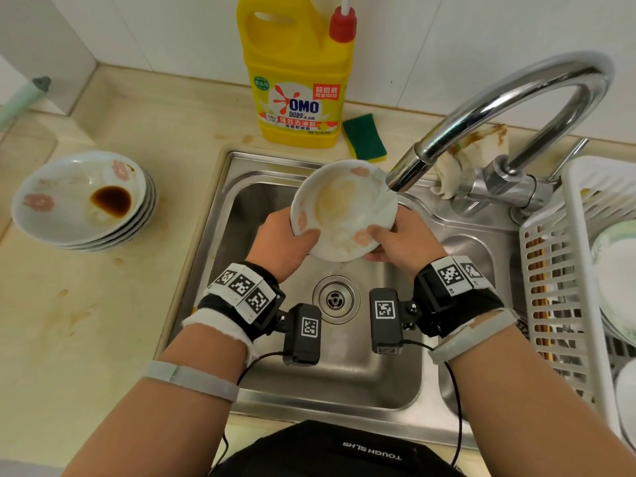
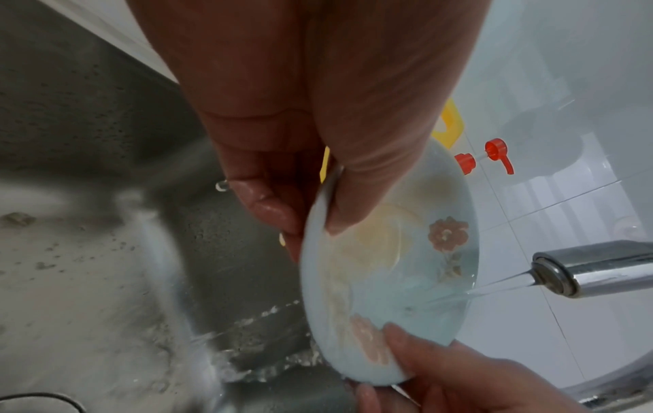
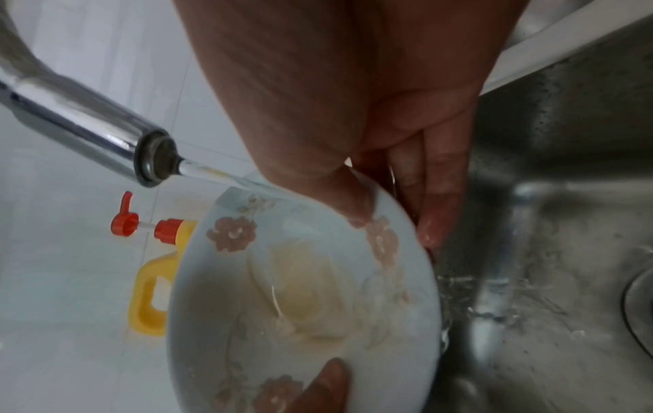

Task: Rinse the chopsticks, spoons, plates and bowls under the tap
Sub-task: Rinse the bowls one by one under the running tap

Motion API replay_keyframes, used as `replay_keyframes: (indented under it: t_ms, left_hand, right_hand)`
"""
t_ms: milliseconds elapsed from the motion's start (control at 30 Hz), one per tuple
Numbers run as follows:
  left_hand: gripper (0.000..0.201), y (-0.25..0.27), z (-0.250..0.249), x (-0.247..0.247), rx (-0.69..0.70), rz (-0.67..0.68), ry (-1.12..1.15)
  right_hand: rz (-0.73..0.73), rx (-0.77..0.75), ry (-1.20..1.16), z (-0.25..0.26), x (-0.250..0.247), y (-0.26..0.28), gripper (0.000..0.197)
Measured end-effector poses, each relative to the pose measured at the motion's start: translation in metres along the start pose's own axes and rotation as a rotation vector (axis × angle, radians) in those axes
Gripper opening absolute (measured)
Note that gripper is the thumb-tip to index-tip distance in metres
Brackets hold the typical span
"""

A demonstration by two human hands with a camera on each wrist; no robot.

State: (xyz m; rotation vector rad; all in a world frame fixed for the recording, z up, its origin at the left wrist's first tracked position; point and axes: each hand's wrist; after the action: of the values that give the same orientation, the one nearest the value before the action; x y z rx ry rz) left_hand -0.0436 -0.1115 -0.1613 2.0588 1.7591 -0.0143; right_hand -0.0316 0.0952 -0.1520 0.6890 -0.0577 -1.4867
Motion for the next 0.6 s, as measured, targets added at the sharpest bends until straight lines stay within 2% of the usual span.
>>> replay_keyframes:
  t_ms: [67, 167, 267, 333, 400, 467, 600]
  left_hand:
    - [0.026, 0.0, -0.001, 0.001, 0.011, -0.01, 0.01]
    - [0.029, 0.0, -0.001, 0.003, 0.006, -0.03, 0.103]
    - [0.021, 0.004, 0.0, 0.009, -0.1, -0.015, 0.329]
    - [0.025, 0.008, 0.001, 0.016, -0.183, 0.045, 0.48]
    - [0.03, 0.012, 0.0, 0.021, -0.209, 0.098, 0.542]
    - [0.032, 0.014, -0.001, 0.022, -0.219, 0.11, 0.584]
    - [0.027, 0.013, -0.004, 0.016, -0.251, 0.16, 0.583]
  right_hand:
    - [0.018, -0.002, -0.041, 0.001, 0.001, 0.0, 0.033]
    - [0.021, 0.026, -0.15, 0.002, 0.005, 0.0, 0.034]
    - [0.029, 0.054, -0.295, 0.004, 0.013, 0.003, 0.035]
    - [0.06, 0.081, -0.395, 0.005, 0.02, 0.007, 0.034]
    - [0.088, 0.114, -0.483, 0.003, 0.025, 0.008, 0.032]
    - [0.056, 0.132, -0.452, 0.001, 0.027, 0.007, 0.027]
    - [-0.045, 0.15, -0.273, -0.001, 0.019, 0.002, 0.003]
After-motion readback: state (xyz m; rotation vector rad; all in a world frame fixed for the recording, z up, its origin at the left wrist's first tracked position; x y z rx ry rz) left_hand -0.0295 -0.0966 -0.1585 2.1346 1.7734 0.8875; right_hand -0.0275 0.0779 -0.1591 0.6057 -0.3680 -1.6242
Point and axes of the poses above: each hand's wrist, its own y-axis away from the middle knuckle, its own x-axis out of the palm, z = x × y, and after that the axes turned 9 degrees about y, right-handed
